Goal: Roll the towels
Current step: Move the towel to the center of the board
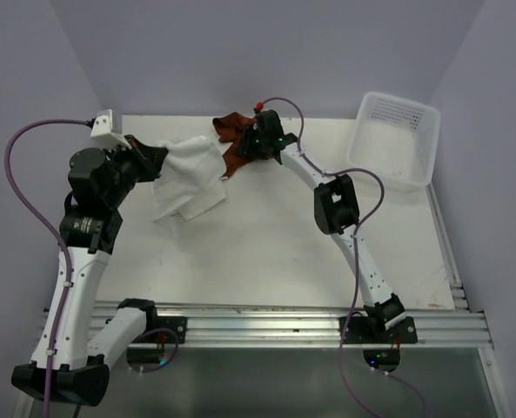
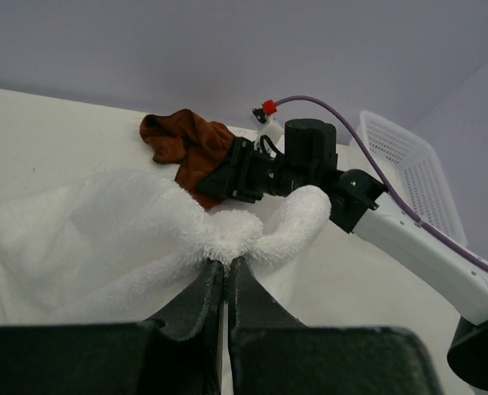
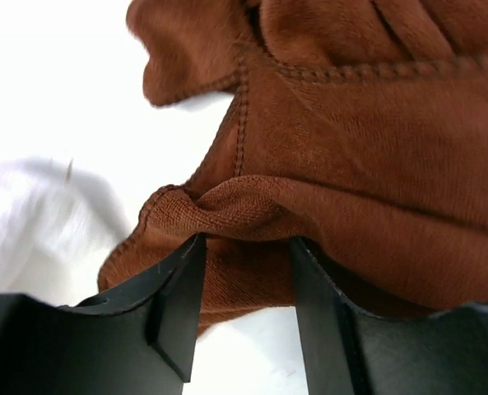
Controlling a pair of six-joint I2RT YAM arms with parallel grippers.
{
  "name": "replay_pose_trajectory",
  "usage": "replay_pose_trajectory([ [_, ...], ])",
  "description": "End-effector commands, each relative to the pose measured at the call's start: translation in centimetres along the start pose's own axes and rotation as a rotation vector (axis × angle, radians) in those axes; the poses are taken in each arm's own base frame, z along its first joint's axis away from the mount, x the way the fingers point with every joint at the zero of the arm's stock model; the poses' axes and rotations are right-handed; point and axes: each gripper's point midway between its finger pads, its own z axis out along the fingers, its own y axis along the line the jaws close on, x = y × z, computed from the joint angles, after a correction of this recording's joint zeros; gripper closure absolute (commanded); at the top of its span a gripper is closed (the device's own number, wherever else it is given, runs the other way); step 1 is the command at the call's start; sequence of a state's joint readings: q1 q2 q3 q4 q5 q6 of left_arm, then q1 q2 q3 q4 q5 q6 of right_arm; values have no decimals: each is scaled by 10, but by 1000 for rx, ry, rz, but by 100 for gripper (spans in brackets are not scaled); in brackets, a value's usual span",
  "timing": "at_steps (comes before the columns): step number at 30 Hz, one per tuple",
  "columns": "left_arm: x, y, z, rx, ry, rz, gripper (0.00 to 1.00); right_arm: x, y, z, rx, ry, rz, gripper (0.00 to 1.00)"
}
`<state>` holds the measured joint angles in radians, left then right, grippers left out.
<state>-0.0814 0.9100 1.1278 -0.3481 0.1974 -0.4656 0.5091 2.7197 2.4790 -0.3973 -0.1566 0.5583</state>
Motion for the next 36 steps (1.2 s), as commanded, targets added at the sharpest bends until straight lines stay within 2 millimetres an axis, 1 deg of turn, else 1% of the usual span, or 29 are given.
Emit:
replay_pose_trajectory([
  [1,-22,-35,-15,137,-47,-13,100,-50,-23,2,76,-169,-25,50],
  [3,-23,-40,-16,161,-45,-13,100,-63,-33,1,124,-225,-42,44],
  [6,-21,-47,-18,198,-32,-24,100,-90,-33,-9,110,-294,-37,43],
  [8,-21,-51,-19,220,-29,-37,100,-100,-23,-17,67,-312,-69,41],
  [9,-20,-52,-19,229,-34,-39,100,-115,-1,-35,11,-336,-129,40],
  [11,-26,-54,-22,240,-74,-47,100,-119,26,-54,-84,-313,-193,34],
  [12,-24,-54,-22,246,-76,-53,100,-133,49,-81,-113,-340,-251,32],
  [13,-27,-56,-23,251,-84,-60,100,-139,63,-99,-141,-350,-282,29],
  [14,-30,-59,-24,259,-86,-71,100,-128,60,-103,-130,-321,-291,26],
  [15,-39,-67,-28,288,-99,-64,100,-148,85,-144,-157,-379,-318,26],
  [16,-44,-71,-30,300,-108,-63,100,-151,92,-159,-163,-402,-321,25],
  [17,-49,-75,-32,309,-116,-60,100,-132,80,-157,-143,-355,-305,25],
  [18,-62,-83,-39,327,-146,-46,100,-131,86,-172,-155,-363,-284,25],
  [19,-70,-86,-43,331,-165,-38,100,-144,101,-209,-186,-420,-284,26],
  [20,-77,-89,-47,331,-183,-34,100,-117,89,-207,-171,-364,-270,26],
  [21,-93,-97,-55,345,-223,-24,100,-107,91,-215,-179,-356,-253,27],
  [22,-99,-101,-58,353,-235,-21,100,-113,106,-249,-220,-412,-260,33],
  [23,-103,-103,-57,359,-233,-21,100,-76,94,-240,-214,-337,-249,35],
  [25,-118,-116,-63,402,-258,-8,100,-46,103,-252,-269,-299,-244,40],
  [26,-120,-119,-60,419,-253,-10,100,-18,99,-256,-277,-264,-244,47],
  [27,-126,-122,-62,426,-264,-6,100,7,113,-257,-315,-231,-261,48],
  [28,-127,-122,-59,422,-262,-3,100,24,117,-256,-332,-216,-272,50],
  [29,-125,-117,-57,395,-251,7,100,62,122,-250,-351,-146,-282,53],
  [31,-131,-102,-53,302,-277,10,100,97,132,-243,-395,-71,-264,55],
  [32,-125,-92,-48,253,-261,19,100,116,132,-237,-404,-27,-257,56],
  [33,-127,-79,-44,181,-276,15,100,142,143,-230,-432,30,-258,58],
  [34,-124,-70,-41,139,-269,16,100,152,149,-226,-447,36,-263,58],
  [35,-118,-58,-37,86,-250,23,100,172,163,-224,-467,65,-290,58],
  [36,-116,-44,-34,14,-257,20,100,190,163,-212,-451,99,-315,58],
])
